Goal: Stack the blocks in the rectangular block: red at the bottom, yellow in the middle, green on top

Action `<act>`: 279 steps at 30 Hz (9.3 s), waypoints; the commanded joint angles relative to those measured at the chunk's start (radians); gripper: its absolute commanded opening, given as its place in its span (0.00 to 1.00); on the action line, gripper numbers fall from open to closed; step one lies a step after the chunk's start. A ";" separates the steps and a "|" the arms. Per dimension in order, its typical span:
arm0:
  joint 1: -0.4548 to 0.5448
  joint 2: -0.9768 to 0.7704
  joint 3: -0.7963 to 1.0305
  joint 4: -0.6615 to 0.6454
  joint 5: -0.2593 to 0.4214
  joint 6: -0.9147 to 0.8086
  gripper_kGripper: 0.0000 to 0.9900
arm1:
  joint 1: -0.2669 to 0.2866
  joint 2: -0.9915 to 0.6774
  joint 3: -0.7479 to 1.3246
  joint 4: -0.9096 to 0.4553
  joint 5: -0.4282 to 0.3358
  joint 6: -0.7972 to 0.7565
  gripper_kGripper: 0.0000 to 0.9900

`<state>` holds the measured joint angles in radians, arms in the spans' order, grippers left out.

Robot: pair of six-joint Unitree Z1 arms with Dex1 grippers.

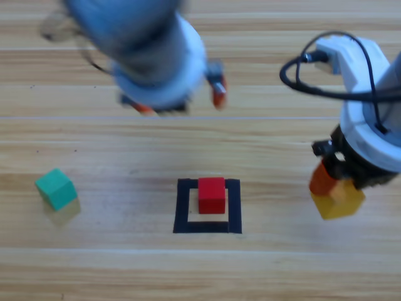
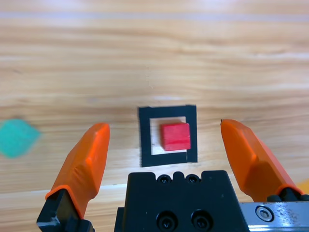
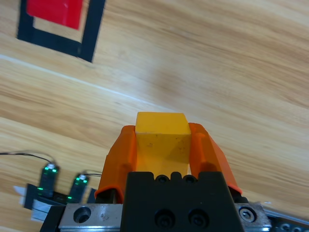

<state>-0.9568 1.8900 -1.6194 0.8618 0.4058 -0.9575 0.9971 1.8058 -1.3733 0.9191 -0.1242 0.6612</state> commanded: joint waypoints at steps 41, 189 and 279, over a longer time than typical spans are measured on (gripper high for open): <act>0.035 -1.198 0.777 -0.259 -0.068 0.589 0.96 | 0.071 0.653 -0.820 0.310 -0.011 0.275 0.00; 0.563 0.027 0.435 -0.112 -0.298 -0.270 0.91 | 0.058 -0.306 0.536 -0.625 0.176 -0.385 1.00; 0.033 0.460 -0.568 0.473 -0.323 0.112 0.00 | 0.058 -0.345 0.537 -0.629 0.109 -0.357 1.00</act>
<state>-0.9078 2.2992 -2.1819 1.3249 0.0769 -0.8339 1.0555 1.4707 -0.8643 0.3047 -0.0163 0.2989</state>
